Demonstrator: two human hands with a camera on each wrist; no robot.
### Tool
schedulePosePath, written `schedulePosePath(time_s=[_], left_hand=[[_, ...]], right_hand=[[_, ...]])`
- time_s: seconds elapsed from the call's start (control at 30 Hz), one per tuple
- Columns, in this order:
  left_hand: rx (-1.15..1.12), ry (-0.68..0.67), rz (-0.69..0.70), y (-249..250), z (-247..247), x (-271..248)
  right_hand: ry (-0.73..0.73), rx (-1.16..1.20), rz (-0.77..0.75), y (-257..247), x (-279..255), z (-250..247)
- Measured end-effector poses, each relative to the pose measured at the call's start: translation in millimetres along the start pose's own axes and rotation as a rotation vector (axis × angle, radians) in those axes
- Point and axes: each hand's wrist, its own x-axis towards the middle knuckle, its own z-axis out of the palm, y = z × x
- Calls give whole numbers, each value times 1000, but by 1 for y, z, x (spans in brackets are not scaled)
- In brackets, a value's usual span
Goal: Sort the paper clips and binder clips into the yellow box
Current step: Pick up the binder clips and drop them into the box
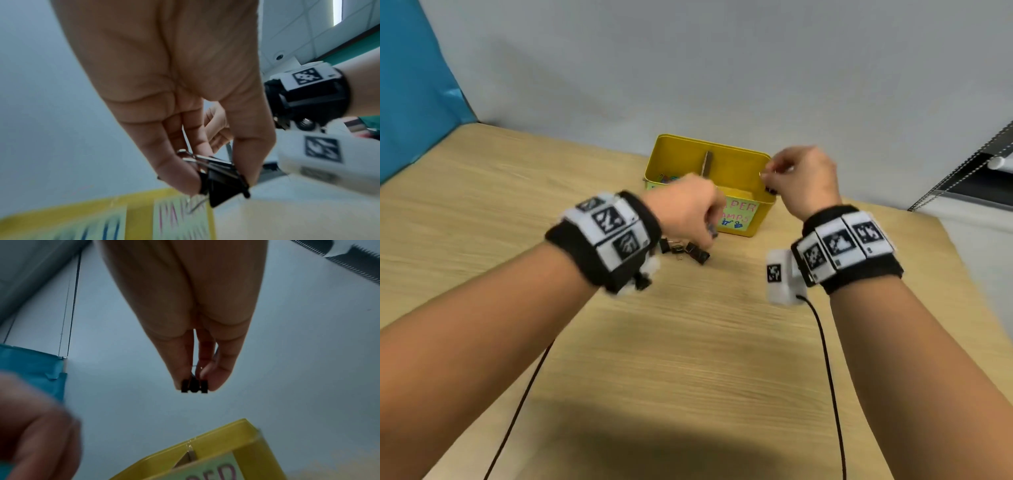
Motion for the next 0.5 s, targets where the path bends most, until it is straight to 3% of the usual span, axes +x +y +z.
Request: schedulePosePath(time_s=[0.17, 0.3, 0.37, 0.43, 0.5], left_hand=[[-37, 229, 57, 17, -41, 51], [-70, 155, 27, -1, -40, 56], [-121, 188, -16, -23, -33, 38], [-151, 190, -102, -52, -22, 11], [-84, 73, -248, -81, -11, -20]], right_hand=[[-30, -43, -15, -5, 35, 7], [69, 6, -21, 2, 26, 7], [78, 28, -85, 0, 9, 12], [-46, 28, -173, -7, -8, 21], [-295, -81, -233, -15, -20, 37]])
